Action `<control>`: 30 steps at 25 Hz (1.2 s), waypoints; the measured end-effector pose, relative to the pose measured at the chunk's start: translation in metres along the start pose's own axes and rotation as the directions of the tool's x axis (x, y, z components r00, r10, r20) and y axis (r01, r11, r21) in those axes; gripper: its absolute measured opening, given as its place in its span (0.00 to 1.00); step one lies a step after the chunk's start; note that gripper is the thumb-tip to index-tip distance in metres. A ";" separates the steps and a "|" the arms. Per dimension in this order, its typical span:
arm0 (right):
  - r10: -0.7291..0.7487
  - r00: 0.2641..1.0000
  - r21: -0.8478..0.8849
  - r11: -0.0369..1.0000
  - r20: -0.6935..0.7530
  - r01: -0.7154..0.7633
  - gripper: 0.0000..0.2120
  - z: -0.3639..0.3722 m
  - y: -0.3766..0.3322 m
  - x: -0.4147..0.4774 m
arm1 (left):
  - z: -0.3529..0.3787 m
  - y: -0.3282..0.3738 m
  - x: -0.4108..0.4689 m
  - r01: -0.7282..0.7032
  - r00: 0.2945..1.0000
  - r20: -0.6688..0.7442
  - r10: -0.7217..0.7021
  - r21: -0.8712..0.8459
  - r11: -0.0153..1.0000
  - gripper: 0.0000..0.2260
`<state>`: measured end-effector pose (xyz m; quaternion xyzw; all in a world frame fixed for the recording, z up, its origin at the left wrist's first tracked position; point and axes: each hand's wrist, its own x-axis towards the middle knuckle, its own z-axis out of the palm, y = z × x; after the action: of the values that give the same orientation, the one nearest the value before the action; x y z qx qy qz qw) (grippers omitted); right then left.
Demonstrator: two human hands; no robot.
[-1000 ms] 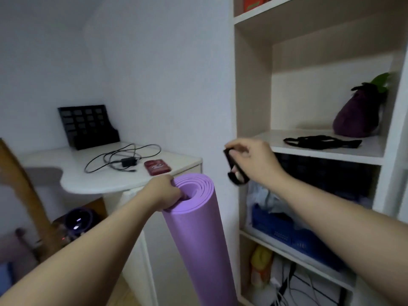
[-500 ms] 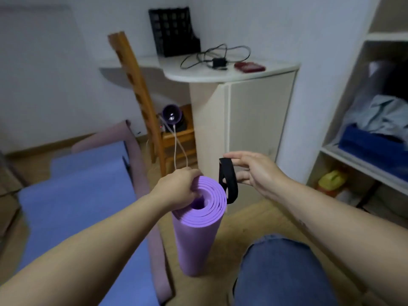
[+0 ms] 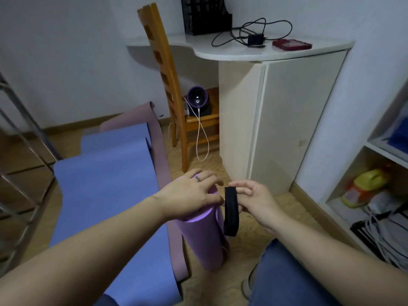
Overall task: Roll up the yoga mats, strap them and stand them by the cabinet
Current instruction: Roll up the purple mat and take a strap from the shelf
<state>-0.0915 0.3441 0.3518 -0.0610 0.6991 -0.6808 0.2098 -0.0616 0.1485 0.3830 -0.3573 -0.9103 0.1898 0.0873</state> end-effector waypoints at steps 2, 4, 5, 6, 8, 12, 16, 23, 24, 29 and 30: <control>-0.013 0.996 0.064 0.998 -0.089 0.019 0.09 0.007 0.006 0.003 | 0.003 -0.005 0.002 -0.049 0.993 -0.102 0.054 0.050 0.998 0.18; 0.009 0.987 0.164 0.986 -0.161 0.018 0.06 0.014 0.011 0.007 | 0.004 -0.008 0.005 -0.137 0.972 -0.180 0.154 0.102 0.985 0.15; 0.023 0.981 0.217 0.976 -0.192 0.020 0.05 0.017 0.013 0.009 | 0.006 -0.009 0.007 -0.182 0.957 -0.204 0.204 0.121 0.976 0.14; 0.028 0.975 0.249 0.968 -0.219 0.029 0.05 0.018 0.016 0.013 | 0.007 -0.011 0.009 -0.222 0.942 -0.226 0.249 0.138 0.965 0.13; -0.013 0.971 0.204 0.977 -0.237 0.063 0.07 0.018 0.022 0.019 | 0.009 -0.016 0.012 -0.276 0.915 -0.259 0.309 0.159 0.948 0.13; -0.299 0.952 -0.095 0.952 -0.060 0.293 0.10 0.010 0.021 0.024 | 0.015 -0.024 0.011 -0.306 0.881 -0.305 0.361 0.214 0.928 0.13; -0.492 0.810 -0.496 0.641 0.321 0.586 0.12 -0.007 0.005 0.028 | 0.017 -0.023 0.013 -0.374 0.831 -0.355 0.429 0.215 0.902 0.12; 0.069 0.693 -0.680 -0.148 0.718 0.718 0.09 -0.011 -0.055 0.032 | 0.019 -0.027 0.018 -0.449 0.762 -0.383 0.522 0.269 0.852 0.15; 0.110 0.687 -0.645 -0.263 0.718 0.717 0.10 -0.009 -0.054 0.034 | 0.018 -0.027 0.018 -0.459 0.760 -0.372 0.533 0.275 0.845 0.15; -0.036 0.590 -0.539 -0.453 0.807 0.710 0.07 -0.003 -0.026 0.050 | 0.014 -0.023 0.022 -0.479 0.756 -0.345 0.556 0.287 0.830 0.16; -0.089 0.572 -0.547 -0.442 0.816 0.711 0.08 -0.003 -0.024 0.052 | 0.012 -0.024 0.023 -0.477 0.763 -0.331 0.555 0.290 0.829 0.16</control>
<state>-0.1441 0.3259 0.3645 -0.6164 0.7751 0.1149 -0.0780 -0.0963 0.1448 0.3822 -0.6160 -0.7158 0.2140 0.2498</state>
